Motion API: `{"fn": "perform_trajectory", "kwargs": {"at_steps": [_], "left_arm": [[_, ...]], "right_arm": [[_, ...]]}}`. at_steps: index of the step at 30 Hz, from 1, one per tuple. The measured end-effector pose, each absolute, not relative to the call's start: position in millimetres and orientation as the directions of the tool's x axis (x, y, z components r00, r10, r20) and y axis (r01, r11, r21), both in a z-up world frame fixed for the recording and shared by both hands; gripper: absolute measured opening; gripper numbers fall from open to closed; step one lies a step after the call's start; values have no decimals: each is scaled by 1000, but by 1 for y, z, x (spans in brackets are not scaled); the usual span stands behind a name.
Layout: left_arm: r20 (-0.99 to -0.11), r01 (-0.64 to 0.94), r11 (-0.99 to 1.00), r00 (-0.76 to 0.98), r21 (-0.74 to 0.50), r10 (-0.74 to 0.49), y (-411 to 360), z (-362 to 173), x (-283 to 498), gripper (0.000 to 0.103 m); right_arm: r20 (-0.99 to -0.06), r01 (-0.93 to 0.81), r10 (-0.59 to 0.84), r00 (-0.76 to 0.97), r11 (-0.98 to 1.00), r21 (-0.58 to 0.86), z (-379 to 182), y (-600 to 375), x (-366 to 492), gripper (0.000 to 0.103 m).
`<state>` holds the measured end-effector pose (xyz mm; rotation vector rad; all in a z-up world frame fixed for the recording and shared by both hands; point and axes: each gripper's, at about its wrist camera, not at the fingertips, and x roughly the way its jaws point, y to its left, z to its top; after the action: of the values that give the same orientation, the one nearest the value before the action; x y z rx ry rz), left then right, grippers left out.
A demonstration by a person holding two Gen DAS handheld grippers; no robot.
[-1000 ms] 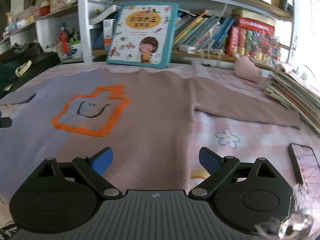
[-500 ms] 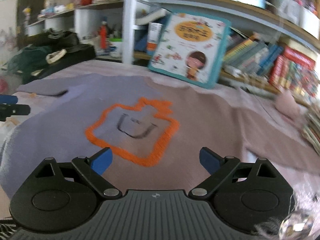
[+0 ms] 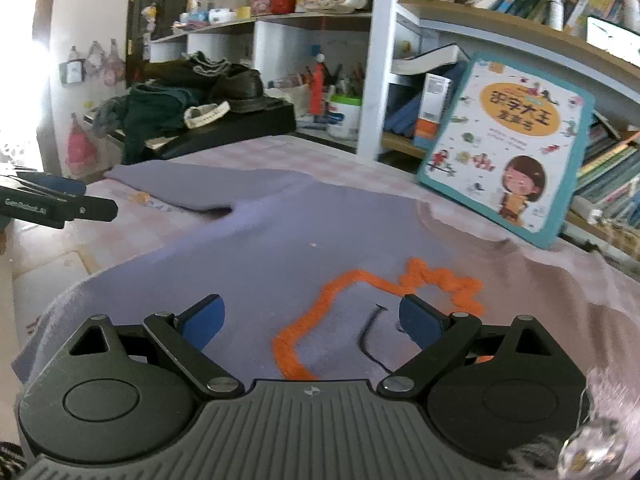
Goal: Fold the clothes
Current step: 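Move the left tool to the lavender sleeve cuff and close on it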
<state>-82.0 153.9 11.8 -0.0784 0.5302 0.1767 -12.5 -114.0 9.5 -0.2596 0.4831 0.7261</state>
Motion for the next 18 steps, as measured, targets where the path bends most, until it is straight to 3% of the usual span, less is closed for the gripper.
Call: {"fn": "perform_trajectory", "kwargs": {"at_steps": [11,18], "left_arm": [[-525,-282,955,829,-94,194,191,14,-63,91],[-541,-366,921,805,-133,242,221,13,-51,90]], "right_arm": [[-474,-689,593,651,724,-39,5,-101,10,95],[-501,-697,602,621,717,-2,-4,-98,18,95]]}}
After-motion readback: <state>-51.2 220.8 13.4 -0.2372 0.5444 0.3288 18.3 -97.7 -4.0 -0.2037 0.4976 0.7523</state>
